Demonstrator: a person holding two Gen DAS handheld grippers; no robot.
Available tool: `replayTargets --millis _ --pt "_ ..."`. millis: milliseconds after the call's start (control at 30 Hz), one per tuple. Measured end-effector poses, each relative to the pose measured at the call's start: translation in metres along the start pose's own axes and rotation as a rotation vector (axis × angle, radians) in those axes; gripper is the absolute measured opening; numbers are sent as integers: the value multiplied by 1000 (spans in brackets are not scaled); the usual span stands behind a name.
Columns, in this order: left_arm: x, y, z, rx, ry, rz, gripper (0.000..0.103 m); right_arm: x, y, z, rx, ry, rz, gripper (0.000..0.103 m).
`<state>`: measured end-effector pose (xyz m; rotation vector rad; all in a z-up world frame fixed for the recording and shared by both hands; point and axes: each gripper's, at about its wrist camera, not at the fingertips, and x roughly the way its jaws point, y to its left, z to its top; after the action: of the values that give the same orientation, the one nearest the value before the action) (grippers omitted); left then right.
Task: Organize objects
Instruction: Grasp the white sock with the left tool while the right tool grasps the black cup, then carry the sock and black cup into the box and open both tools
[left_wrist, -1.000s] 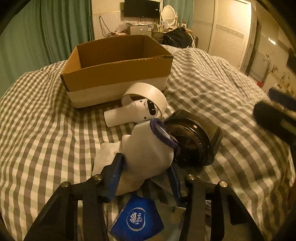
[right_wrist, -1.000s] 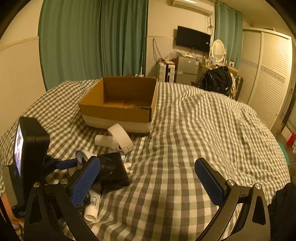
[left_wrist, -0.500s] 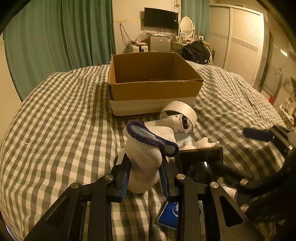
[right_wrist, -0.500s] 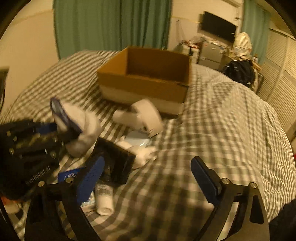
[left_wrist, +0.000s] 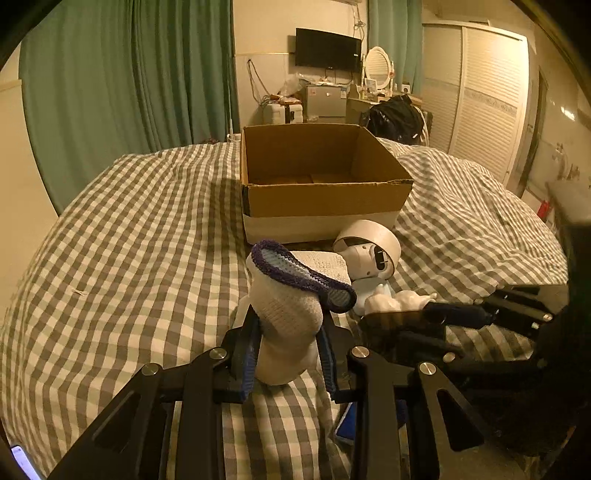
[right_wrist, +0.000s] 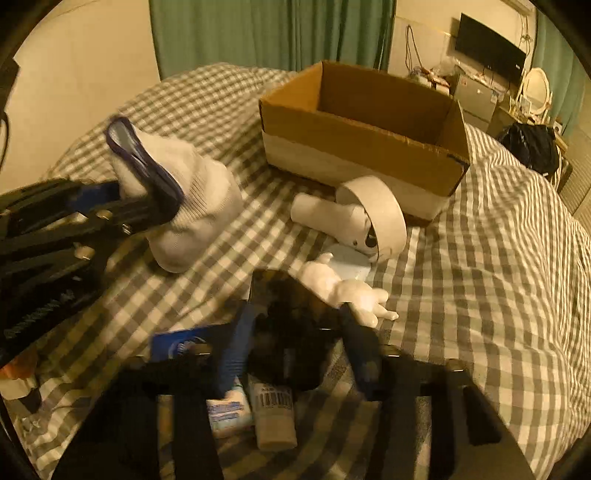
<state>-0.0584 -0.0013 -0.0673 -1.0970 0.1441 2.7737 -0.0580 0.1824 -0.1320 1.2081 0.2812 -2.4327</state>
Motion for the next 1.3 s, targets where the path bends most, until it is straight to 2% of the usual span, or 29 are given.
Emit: replayTargets --millis 167,433,633,767,900,1033,1167,1300 --pt "-21 -5 2 18 -34 13 29 -16 2 -1 1 -52 -34 32" --pt "-60 -9 17 34 -109 40 29 -68 8 5 -4 -187 -82 31" --pt "-78 -13 49 63 -155 43 29 -107 3 25 -28 -278 -136 31" --pt "-80 -14 84 71 -187 35 29 -130 -7 51 -49 -330 -183 31" --pt "-67 -11 121 67 -208 44 29 -140 -25 86 -51 -373 -218 31" --pt "-40 -5 157 43 -198 31 29 -132 -48 124 -24 -381 -217 31" --pt "3 0 186 42 -174 16 29 -105 -72 160 -11 -372 -210 31" --pt "51 3 202 41 -144 5 29 -66 -98 189 29 -356 -179 31"
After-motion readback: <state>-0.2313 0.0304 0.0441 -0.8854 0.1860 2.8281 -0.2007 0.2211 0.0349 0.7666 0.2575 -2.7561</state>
